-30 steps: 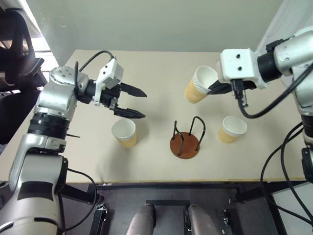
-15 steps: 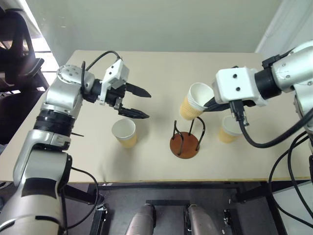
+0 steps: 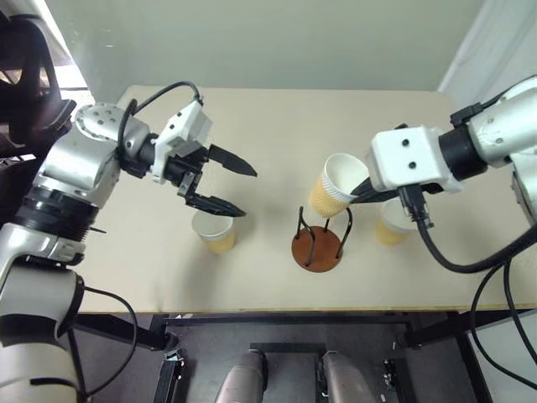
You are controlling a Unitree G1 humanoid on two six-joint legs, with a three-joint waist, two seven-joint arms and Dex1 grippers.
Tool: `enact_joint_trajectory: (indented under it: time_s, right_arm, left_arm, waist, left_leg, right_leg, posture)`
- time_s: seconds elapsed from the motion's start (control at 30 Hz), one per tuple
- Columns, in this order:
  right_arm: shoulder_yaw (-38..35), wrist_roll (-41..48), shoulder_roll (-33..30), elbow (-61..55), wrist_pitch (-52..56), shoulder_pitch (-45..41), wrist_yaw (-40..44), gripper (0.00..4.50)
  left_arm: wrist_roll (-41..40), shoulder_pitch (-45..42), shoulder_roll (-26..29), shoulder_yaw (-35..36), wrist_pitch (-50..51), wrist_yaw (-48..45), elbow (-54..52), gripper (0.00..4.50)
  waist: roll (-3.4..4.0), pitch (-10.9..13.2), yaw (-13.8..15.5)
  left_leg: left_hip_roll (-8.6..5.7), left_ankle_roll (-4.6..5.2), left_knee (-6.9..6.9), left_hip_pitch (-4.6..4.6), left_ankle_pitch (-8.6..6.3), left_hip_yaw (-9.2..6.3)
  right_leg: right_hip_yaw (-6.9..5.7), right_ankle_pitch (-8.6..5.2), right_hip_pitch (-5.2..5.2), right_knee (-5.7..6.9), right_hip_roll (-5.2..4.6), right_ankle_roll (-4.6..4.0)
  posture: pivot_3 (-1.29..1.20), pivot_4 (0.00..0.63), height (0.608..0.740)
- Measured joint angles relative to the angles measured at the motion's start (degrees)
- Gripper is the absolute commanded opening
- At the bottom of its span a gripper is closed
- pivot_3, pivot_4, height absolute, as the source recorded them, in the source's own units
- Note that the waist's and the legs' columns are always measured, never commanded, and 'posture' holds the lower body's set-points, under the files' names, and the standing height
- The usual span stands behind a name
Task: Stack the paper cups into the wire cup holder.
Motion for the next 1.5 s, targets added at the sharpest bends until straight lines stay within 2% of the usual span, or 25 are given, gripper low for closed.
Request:
enact_joint_trajectory:
  time_s: [0.4,0.5,0.6,0.8,0.93,1.07,1.17,1.5]
  right_arm:
    - [1.21,1.33,-1.06,-1.95,-0.45,2.85,-0.68,0.04]
    - [1.96,1.04,-1.05,-1.94,-1.07,3.35,-1.16,0.65]
    - [1.98,1.13,-0.86,-1.95,-0.37,3.36,-1.85,1.62]
    - [0.02,5.32,2.70,-1.67,7.14,2.68,-6.03,1.62]
    - [-9.23,10.70,5.72,0.25,14.20,-0.11,-11.80,1.62]
    - [-18.72,18.33,5.77,1.01,20.44,0.43,-14.28,1.62]
    - [-22.13,22.44,1.50,1.07,21.92,4.43,-13.92,1.62]
    - [-22.54,27.25,-5.11,5.50,18.82,7.36,-14.22,1.62]
  left_arm:
    - [0.16,-0.65,-0.84,-0.03,0.32,-0.02,0.38,4.22]
    - [0.27,-0.71,-1.32,-0.03,0.19,-0.02,0.64,4.22]
    - [0.53,-0.71,-1.45,-0.03,-0.10,-0.02,0.67,4.22]
    - [2.75,-0.70,-1.47,0.02,-0.16,-0.03,0.66,4.22]
    - [6.18,-0.70,-1.29,0.69,-0.16,-0.03,0.77,4.22]
    - [8.80,0.37,4.36,0.72,-0.46,-0.03,-0.53,4.22]
    - [9.93,2.78,9.53,0.37,-1.05,-0.04,-2.98,4.22]
    - [16.26,7.73,17.59,-1.43,-8.48,-0.05,-9.09,4.22]
  waist:
    - [0.00,0.00,0.02]
    - [0.00,0.00,0.01]
    - [0.00,0.00,0.00]
    - [0.00,0.00,-0.01]
    - [0.00,0.00,0.07]
    - [-0.02,-0.01,0.02]
    - [-0.01,-0.01,0.02]
    - [-0.01,-0.01,0.05]
  left_leg:
    - [-0.01,0.00,0.03,0.00,0.00,0.02]
    - [0.00,0.00,0.03,0.00,0.00,0.01]
    - [0.00,0.00,0.03,0.00,0.00,0.02]
    - [0.00,0.00,0.03,-0.01,0.00,0.02]
    - [-0.01,0.01,0.03,-0.04,-0.01,0.01]
    - [0.00,-0.02,0.02,-0.20,-0.07,0.01]
    - [0.01,-0.08,0.02,-0.30,-0.16,0.00]
    - [0.01,-0.08,0.04,-0.39,-0.15,-0.02]
  right_leg:
    - [0.04,0.00,0.00,0.01,0.00,0.00]
    - [0.04,0.00,0.00,0.02,0.00,0.00]
    - [0.04,0.00,0.00,0.01,0.00,0.00]
    - [0.04,0.00,-0.01,0.02,0.01,0.00]
    - [0.04,0.00,-0.02,-0.01,0.00,0.00]
    - [0.04,-0.05,-0.22,-0.03,0.04,-0.02]
    - [0.04,-0.17,-0.31,-0.01,0.05,-0.04]
    - [0.07,-0.16,-0.47,0.10,0.05,-0.06]
  posture:
    - [0.00,0.150,0.740]
    - [0.00,0.150,0.740]
    - [0.00,0.150,0.740]
    - [0.00,0.150,0.740]
    - [0.00,0.150,0.740]
    - [0.00,0.150,0.740]
    - [0.00,0.150,0.740]
    - [0.00,0.150,0.740]
